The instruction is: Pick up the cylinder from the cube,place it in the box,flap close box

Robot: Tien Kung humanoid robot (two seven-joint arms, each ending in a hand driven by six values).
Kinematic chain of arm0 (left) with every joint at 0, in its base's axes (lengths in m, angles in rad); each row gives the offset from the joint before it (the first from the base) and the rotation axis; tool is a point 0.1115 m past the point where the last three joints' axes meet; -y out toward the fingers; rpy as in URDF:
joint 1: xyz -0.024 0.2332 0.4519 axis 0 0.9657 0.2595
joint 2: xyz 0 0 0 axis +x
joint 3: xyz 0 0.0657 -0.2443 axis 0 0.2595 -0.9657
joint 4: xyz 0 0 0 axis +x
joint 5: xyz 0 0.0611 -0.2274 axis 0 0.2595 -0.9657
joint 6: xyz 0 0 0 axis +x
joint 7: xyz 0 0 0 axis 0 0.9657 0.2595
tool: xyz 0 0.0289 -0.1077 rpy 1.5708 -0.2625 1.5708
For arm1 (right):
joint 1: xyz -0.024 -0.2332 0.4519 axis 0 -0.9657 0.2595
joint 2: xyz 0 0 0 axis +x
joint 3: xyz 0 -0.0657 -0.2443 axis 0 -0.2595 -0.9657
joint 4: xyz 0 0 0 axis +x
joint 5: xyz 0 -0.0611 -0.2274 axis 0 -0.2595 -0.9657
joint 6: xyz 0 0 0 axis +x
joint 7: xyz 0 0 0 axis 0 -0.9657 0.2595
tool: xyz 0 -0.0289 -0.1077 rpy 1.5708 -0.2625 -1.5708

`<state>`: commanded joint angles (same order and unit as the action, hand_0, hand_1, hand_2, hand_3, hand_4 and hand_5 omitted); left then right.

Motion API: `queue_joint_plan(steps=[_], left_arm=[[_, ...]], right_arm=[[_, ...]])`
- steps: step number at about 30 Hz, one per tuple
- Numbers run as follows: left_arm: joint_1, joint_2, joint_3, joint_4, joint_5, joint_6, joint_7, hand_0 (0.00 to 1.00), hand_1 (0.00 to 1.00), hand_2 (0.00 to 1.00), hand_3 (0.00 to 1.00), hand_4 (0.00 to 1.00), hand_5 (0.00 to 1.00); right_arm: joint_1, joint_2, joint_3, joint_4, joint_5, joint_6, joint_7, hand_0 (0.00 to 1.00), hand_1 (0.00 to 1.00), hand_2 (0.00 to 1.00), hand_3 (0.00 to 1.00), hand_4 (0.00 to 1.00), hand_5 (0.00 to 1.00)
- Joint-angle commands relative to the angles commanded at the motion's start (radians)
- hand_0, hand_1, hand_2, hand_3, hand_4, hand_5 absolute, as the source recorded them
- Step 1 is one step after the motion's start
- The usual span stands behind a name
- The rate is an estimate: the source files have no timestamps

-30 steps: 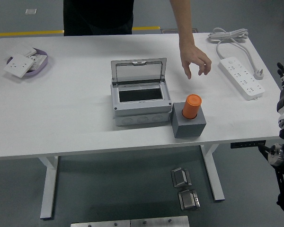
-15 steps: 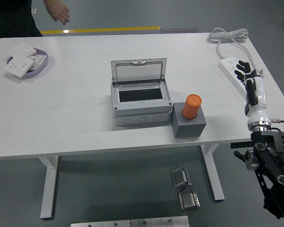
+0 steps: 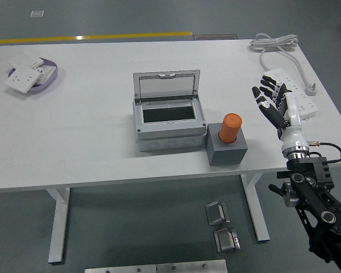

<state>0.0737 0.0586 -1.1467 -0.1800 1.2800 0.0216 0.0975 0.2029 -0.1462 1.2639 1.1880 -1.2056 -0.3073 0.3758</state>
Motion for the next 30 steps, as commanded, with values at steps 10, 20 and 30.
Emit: queue_joint_plan(steps=[10,20,30], left_arm=[[-0.004,0.000,0.003,0.000,0.001,-0.004,0.001,0.597,0.607,0.558,0.589,0.616,0.260],[-0.008,-0.001,0.001,0.000,0.007,-0.002,0.002,0.597,0.593,0.550,0.579,0.574,0.221],[-0.009,0.000,0.000,0.000,0.011,-0.001,0.001,0.597,0.598,0.550,0.581,0.590,0.239]], right_arm=[[0.008,0.005,-0.083,-0.008,0.056,0.032,0.036,0.828,0.758,0.747,0.746,0.756,0.154],[0.034,0.007,-0.154,-0.056,0.080,0.044,0.032,0.826,0.753,0.738,0.739,0.779,0.177],[0.053,0.022,-0.200,-0.121,0.105,0.055,0.038,0.828,0.753,0.737,0.737,0.789,0.190]])
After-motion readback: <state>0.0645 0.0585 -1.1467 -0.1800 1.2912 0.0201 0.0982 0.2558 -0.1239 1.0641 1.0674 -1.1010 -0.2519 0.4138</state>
